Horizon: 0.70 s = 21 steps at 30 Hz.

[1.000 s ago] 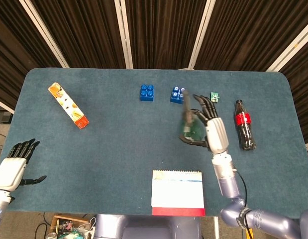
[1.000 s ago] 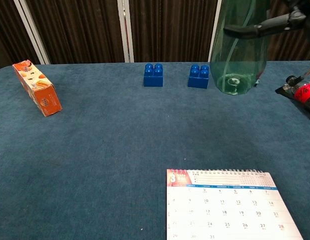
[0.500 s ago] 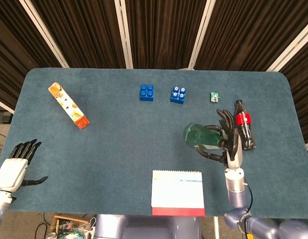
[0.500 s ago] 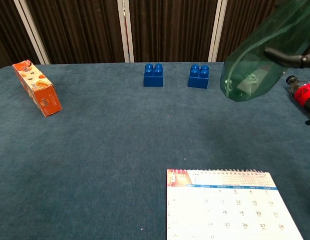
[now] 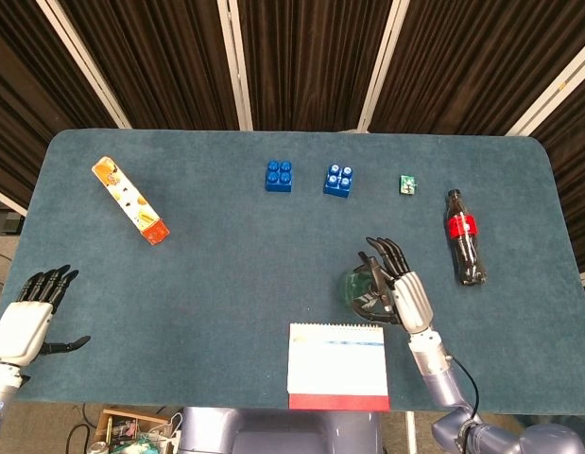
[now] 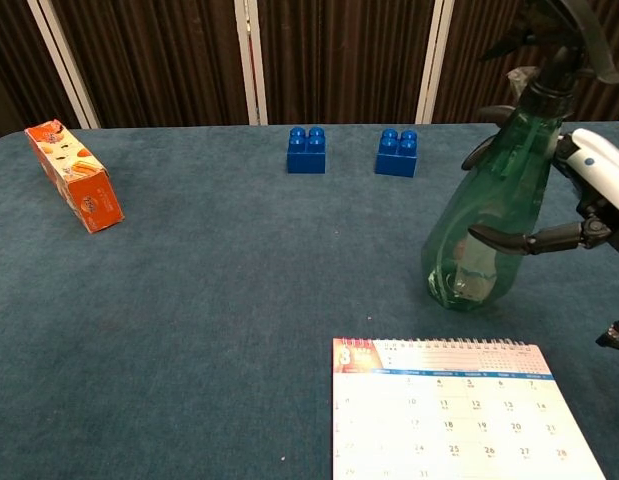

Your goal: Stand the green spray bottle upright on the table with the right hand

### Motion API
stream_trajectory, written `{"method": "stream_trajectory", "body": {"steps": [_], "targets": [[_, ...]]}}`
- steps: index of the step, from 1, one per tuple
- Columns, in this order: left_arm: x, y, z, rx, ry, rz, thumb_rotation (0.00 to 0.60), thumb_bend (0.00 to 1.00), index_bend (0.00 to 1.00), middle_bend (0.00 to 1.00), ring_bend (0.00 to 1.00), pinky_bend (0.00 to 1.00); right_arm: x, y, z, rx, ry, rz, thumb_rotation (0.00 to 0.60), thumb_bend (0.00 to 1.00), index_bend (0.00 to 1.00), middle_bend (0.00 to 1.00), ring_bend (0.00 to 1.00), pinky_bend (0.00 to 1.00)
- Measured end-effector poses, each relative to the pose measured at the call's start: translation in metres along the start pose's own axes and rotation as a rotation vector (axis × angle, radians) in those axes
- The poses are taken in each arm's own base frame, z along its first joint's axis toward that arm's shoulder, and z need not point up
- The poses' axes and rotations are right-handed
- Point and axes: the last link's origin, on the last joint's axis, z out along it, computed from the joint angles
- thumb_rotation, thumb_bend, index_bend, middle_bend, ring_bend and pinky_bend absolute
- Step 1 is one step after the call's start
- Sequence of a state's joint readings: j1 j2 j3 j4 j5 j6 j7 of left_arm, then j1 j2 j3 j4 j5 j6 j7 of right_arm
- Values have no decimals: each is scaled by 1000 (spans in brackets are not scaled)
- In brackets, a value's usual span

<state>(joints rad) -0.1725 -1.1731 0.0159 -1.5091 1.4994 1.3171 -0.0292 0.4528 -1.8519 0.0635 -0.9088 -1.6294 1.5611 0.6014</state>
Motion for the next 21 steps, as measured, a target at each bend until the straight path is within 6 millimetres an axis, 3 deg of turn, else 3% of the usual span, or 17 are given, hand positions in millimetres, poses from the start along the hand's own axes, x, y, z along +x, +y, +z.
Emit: {"method": "stream_trajectory", "body": {"steps": [9, 12, 15, 19, 21], "targets": [[-2, 1, 2, -1, -7, 2, 600, 60, 0, 0, 0, 35, 5, 9, 2, -94, -93, -32, 600, 461, 919, 73, 0, 0], [-2, 2, 2, -2, -10, 0, 600, 60, 0, 0, 0, 35, 6, 12, 4, -111, -106, -43, 600, 452, 879, 62, 0, 0], [-2, 2, 2, -1, -12, 0, 600, 60, 0, 0, 0, 35, 8, 16, 7, -134, -128, -60, 600, 424, 719, 19, 0, 0], [-3, 2, 2, 1, -16, -2, 600, 60, 0, 0, 0, 35, 11, 21, 11, -170, -167, -86, 600, 357, 426, 0, 0, 0], [-3, 2, 3, 0, -15, -2, 600, 60, 0, 0, 0, 35, 17, 23, 13, -181, -178, -100, 600, 331, 349, 0, 0, 0]]}}
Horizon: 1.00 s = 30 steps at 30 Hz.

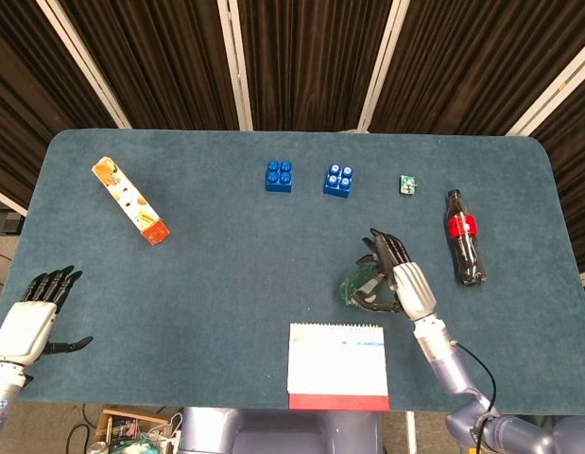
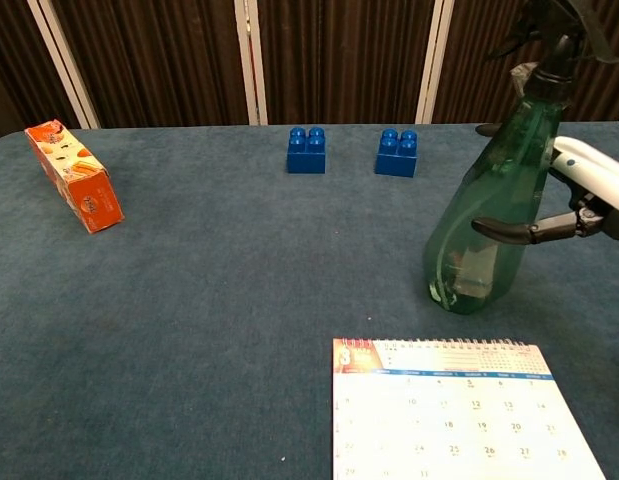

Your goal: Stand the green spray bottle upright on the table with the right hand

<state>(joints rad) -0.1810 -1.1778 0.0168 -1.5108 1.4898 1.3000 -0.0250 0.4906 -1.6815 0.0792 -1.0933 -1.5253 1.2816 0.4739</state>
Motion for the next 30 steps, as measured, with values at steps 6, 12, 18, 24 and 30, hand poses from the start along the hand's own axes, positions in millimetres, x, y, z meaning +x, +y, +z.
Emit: {"method": "stream_trajectory", "body": {"steps": [6, 12, 18, 24, 30], "targets": [[-1, 0, 1, -3, -2, -2, 600, 60, 42, 0, 0, 35, 11, 3, 1, -13, 17, -97, 600, 296, 243, 0, 0, 0], [0, -1, 1, -1, -1, -5, 600, 60, 41, 0, 0, 35, 20, -2, -3, -20, 21, -145, 600, 245, 59, 0, 0, 0], [1, -2, 0, 0, 4, -9, 600, 61, 41, 0, 0, 35, 25, -5, -10, -34, 14, -172, 600, 154, 0, 0, 0, 0], [2, -2, -2, -5, 11, -11, 600, 60, 41, 0, 0, 35, 30, -5, -14, -63, -6, -211, 600, 122, 0, 0, 0, 0], [2, -2, -3, -5, 12, -13, 600, 61, 41, 0, 0, 35, 37, -6, -13, -89, -17, -219, 600, 110, 0, 0, 0, 0]]}}
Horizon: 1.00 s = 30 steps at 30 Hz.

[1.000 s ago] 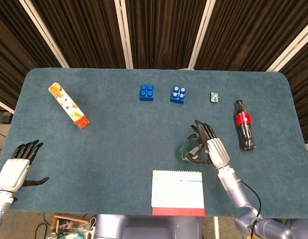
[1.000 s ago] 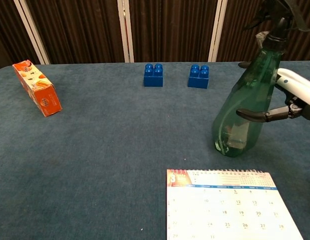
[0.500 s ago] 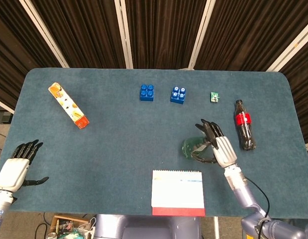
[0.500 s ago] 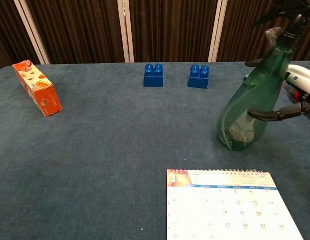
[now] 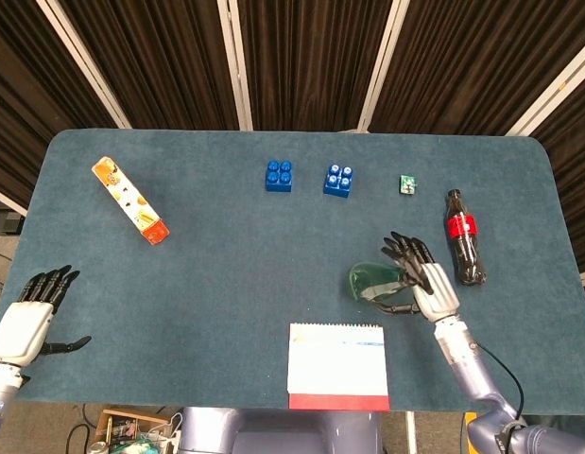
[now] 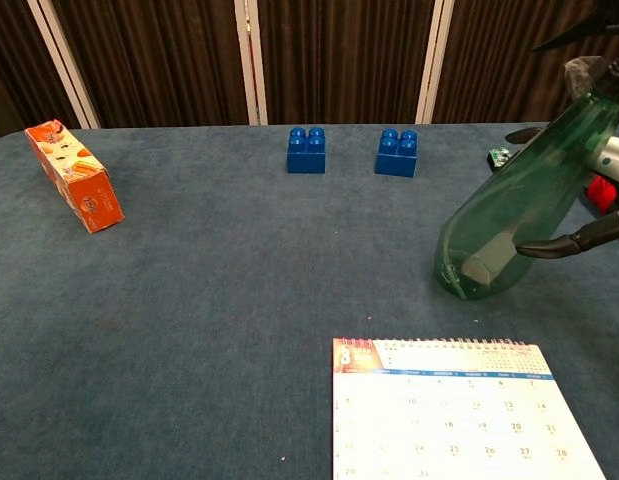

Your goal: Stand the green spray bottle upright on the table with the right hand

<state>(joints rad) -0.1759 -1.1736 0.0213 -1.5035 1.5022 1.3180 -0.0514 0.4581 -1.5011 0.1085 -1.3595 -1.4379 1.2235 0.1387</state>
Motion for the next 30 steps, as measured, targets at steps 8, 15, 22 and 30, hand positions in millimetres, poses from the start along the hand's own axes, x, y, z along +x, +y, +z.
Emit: {"method": "stream_trajectory", "body": {"steps": [8, 15, 22, 30], "targets": [[0, 0, 0, -3, -3, -1, 600, 60, 42, 0, 0, 35, 8, -8, 1, 0, -5, -38, 600, 106, 0, 0, 0, 0], [1, 0, -1, -4, 2, -2, 600, 60, 41, 0, 0, 34, 16, -6, -3, -24, -17, -79, 600, 106, 0, 0, 0, 0], [1, 2, -2, -10, 2, -1, 600, 60, 41, 0, 0, 35, 25, -2, -10, -41, -17, -100, 600, 106, 0, 0, 0, 0], [4, 4, -9, -20, 27, 3, 600, 60, 41, 0, 0, 34, 49, 19, -33, -94, 25, -171, 600, 107, 0, 0, 0, 0]]}}
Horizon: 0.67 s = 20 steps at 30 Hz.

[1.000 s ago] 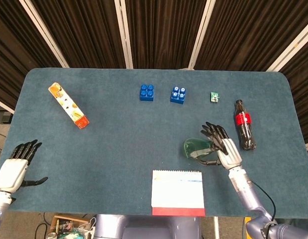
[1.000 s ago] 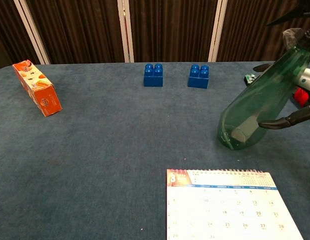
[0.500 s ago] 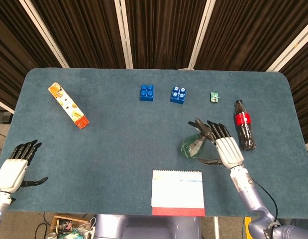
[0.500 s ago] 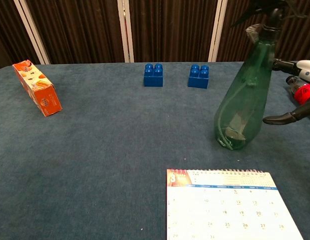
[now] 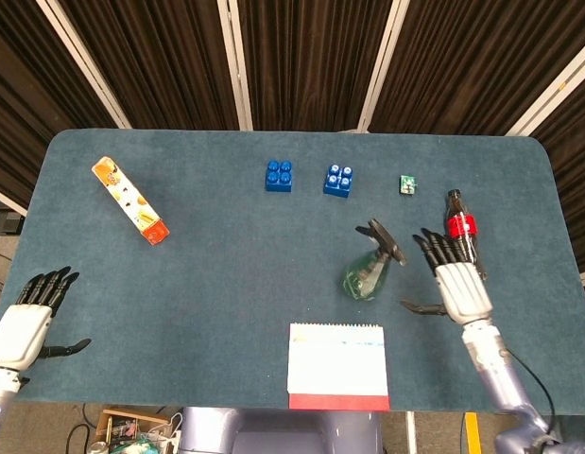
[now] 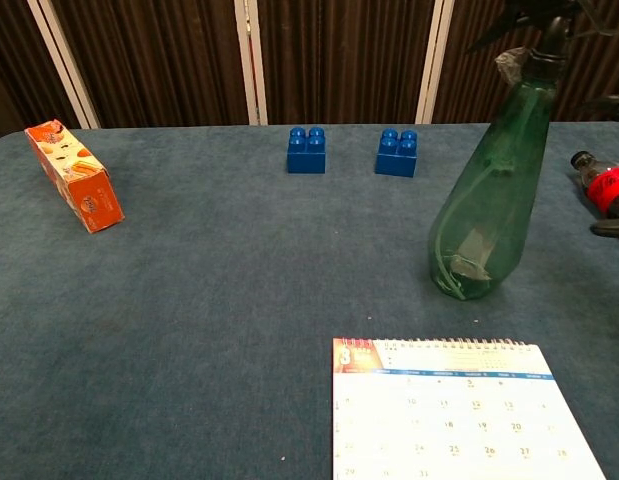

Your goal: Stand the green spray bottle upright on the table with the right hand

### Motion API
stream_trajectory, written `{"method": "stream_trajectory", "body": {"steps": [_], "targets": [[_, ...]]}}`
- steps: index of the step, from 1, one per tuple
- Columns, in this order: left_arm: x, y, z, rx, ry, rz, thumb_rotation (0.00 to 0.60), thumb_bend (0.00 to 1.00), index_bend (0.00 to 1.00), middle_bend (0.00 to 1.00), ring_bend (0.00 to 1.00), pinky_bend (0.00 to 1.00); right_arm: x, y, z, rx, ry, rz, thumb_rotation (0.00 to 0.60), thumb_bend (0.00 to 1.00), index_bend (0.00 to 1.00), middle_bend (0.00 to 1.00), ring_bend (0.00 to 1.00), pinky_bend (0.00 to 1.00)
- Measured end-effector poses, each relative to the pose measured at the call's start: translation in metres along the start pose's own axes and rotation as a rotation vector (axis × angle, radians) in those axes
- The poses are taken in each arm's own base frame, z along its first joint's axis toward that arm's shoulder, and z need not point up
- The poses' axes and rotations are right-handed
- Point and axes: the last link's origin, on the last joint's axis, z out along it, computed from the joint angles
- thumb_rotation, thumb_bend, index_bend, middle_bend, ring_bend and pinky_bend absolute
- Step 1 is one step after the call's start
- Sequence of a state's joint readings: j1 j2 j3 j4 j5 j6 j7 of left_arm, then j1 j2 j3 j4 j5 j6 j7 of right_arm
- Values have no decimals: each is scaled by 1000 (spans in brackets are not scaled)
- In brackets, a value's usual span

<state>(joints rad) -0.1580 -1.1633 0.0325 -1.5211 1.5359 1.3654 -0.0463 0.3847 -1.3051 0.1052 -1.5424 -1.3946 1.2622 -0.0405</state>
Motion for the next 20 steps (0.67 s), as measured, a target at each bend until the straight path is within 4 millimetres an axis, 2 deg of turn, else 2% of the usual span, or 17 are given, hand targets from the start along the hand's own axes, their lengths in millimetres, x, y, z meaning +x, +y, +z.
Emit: {"method": "stream_trajectory", "body": {"steps": [8, 15, 20], "targets": [[4, 2, -6, -9, 28, 4, 600, 60, 34, 0, 0, 35, 19, 28, -37, -99, 110, -113, 600, 135, 0, 0, 0, 0], [8, 2, -13, 2, 75, 19, 600, 60, 0, 0, 0, 35, 27, 60, -106, -248, 116, -182, 600, 160, 0, 0, 0, 0], [10, 1, -16, 1, 107, 13, 600, 60, 0, 0, 0, 35, 34, 56, -125, -236, 133, -195, 600, 160, 0, 0, 0, 0]]}}
